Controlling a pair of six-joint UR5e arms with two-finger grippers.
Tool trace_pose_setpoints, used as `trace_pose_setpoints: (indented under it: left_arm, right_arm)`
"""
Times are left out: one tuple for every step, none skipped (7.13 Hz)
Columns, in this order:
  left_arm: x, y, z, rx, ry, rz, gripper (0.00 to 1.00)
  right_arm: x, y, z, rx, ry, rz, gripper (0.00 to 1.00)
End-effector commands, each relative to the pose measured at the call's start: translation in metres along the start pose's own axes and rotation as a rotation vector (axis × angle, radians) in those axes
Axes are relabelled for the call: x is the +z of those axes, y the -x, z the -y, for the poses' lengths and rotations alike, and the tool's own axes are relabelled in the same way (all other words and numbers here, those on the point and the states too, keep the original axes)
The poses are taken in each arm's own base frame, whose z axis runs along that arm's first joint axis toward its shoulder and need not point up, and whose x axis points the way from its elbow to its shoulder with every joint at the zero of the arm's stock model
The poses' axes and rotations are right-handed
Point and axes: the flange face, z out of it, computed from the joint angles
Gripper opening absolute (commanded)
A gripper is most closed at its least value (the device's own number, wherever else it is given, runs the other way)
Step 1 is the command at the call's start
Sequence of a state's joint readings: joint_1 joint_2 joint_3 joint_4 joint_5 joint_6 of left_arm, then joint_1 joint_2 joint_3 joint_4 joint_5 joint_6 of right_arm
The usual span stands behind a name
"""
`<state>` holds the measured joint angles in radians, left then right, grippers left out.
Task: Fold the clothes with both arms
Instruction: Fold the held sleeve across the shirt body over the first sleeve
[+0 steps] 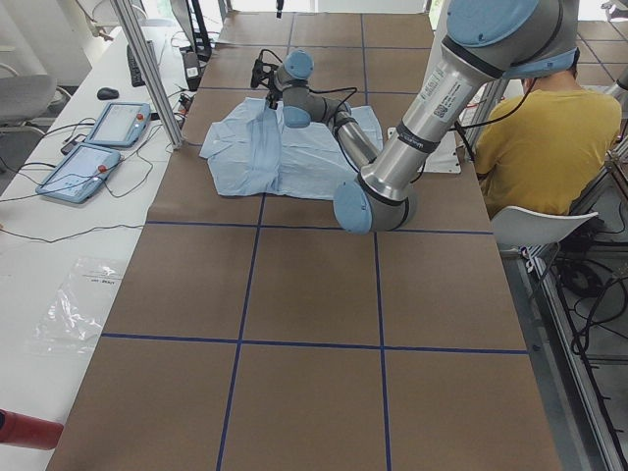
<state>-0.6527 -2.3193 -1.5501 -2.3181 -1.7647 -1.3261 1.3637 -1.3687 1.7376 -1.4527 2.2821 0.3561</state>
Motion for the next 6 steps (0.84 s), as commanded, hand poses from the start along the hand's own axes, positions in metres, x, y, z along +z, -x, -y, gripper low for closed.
trace_pose_setpoints:
  left_arm:
    - [0.056, -0.007, -0.052, 0.009, -0.014, 0.061, 0.0]
    - [0.072, -0.006, -0.074, 0.012, -0.006, 0.083, 0.0]
    - [0.089, -0.006, -0.095, 0.021, -0.003, 0.106, 0.0]
    - [0.109, -0.014, -0.112, 0.026, 0.009, 0.124, 0.0]
    - [0.127, -0.018, -0.125, 0.04, 0.014, 0.144, 0.0]
    - [0.135, -0.027, -0.127, 0.057, 0.022, 0.144, 0.0]
  right_arm:
    - [0.001, -0.001, -0.001, 0.003, 0.001, -0.002, 1.0]
    - [0.001, -0.002, -0.002, 0.005, 0.002, -0.002, 1.0]
    - [0.001, -0.002, -0.002, 0.007, 0.002, -0.002, 1.0]
    - [0.001, -0.002, -0.002, 0.007, 0.002, -0.002, 1.0]
    - [0.001, -0.002, -0.002, 0.007, 0.002, -0.002, 1.0]
    - [0.002, -0.003, -0.001, 0.006, 0.001, -0.002, 1.0]
